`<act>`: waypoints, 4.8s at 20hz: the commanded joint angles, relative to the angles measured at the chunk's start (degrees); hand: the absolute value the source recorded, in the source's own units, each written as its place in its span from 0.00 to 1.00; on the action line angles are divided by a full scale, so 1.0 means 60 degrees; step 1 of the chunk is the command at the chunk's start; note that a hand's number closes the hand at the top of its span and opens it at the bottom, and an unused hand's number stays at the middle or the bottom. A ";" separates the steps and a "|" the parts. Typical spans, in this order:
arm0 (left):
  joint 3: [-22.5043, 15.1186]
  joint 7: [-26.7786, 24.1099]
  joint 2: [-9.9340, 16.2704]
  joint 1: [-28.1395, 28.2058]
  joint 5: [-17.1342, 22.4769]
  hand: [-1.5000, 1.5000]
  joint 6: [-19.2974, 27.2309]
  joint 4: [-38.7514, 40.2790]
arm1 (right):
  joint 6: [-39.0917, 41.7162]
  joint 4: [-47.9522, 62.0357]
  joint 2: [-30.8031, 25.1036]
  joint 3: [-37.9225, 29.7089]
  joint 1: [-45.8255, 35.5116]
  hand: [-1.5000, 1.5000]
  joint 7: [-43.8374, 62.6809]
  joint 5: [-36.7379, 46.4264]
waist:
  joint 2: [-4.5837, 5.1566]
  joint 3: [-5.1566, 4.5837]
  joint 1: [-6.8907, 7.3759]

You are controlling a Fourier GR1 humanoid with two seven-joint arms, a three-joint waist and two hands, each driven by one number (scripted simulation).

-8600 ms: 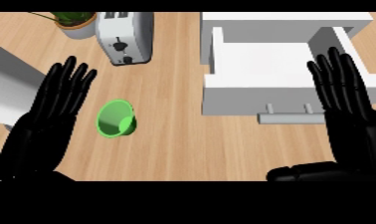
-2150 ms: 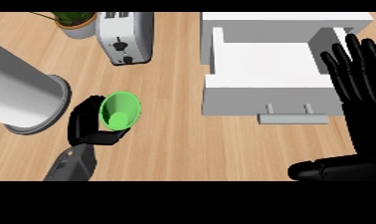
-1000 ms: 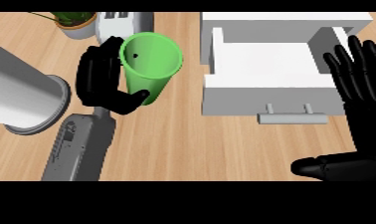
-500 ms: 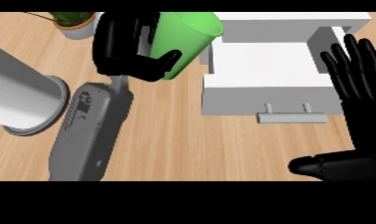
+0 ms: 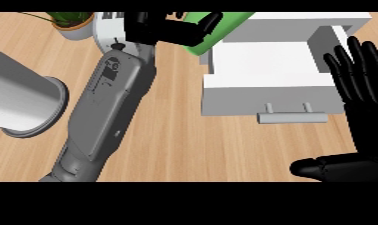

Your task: Pick up the cup, place it into the drawer and close the drawer

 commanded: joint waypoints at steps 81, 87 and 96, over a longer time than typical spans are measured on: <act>-0.3068 -0.1546 0.4383 0.4553 0.5885 0.00 0.1263 -0.2805 | 0.2130 0.0808 -0.2037 0.1273 0.0471 1.00 -0.1256 0.3793 | -0.0059 -0.0002 0.0354; -0.2631 -0.1802 0.4948 0.5874 0.6109 0.00 0.0510 -0.3495 | 0.1435 0.2432 -0.2706 0.2388 0.0331 1.00 -0.2994 0.6640 | -0.0033 0.0005 0.0402; -0.1347 -0.1854 0.5591 0.7346 0.6211 0.00 -0.1125 -0.3639 | 0.0271 0.6103 -0.1887 0.2685 -0.1678 0.00 -0.3368 0.8250 | -0.0012 0.0000 0.0272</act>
